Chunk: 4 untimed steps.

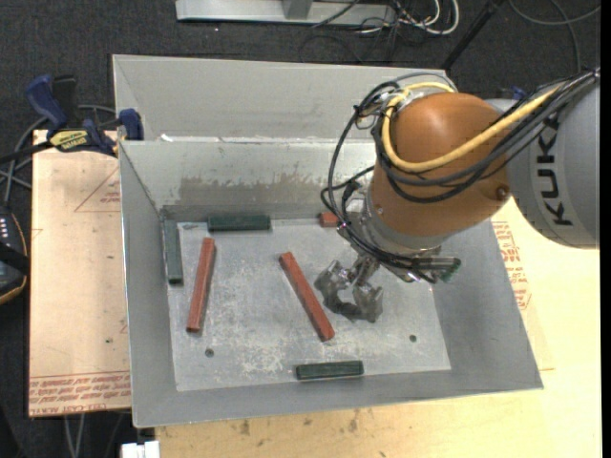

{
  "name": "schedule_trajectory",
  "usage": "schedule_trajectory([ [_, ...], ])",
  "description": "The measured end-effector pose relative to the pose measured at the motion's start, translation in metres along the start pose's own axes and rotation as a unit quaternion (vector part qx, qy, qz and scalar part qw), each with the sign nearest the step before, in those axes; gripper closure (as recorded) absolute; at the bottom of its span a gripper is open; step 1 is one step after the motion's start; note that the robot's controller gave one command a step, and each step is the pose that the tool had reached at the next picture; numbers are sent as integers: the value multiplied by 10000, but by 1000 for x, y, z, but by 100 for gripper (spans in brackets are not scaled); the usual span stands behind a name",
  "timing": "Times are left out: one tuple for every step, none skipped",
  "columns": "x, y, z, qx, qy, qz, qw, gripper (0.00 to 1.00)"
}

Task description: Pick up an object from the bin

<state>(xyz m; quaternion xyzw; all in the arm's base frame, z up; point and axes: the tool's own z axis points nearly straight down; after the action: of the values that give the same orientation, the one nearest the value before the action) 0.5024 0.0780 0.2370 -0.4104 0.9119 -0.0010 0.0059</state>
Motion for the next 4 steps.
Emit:
schedule_trajectory([
  [1,-15,41,-34,56,1402,9901,100],
  [-2,-46,55,-19,40,1926,9813,100],
  [-3,-46,55,-21,38,1923,9813,0],
  [-55,-61,63,-27,23,25,10000,0],
])
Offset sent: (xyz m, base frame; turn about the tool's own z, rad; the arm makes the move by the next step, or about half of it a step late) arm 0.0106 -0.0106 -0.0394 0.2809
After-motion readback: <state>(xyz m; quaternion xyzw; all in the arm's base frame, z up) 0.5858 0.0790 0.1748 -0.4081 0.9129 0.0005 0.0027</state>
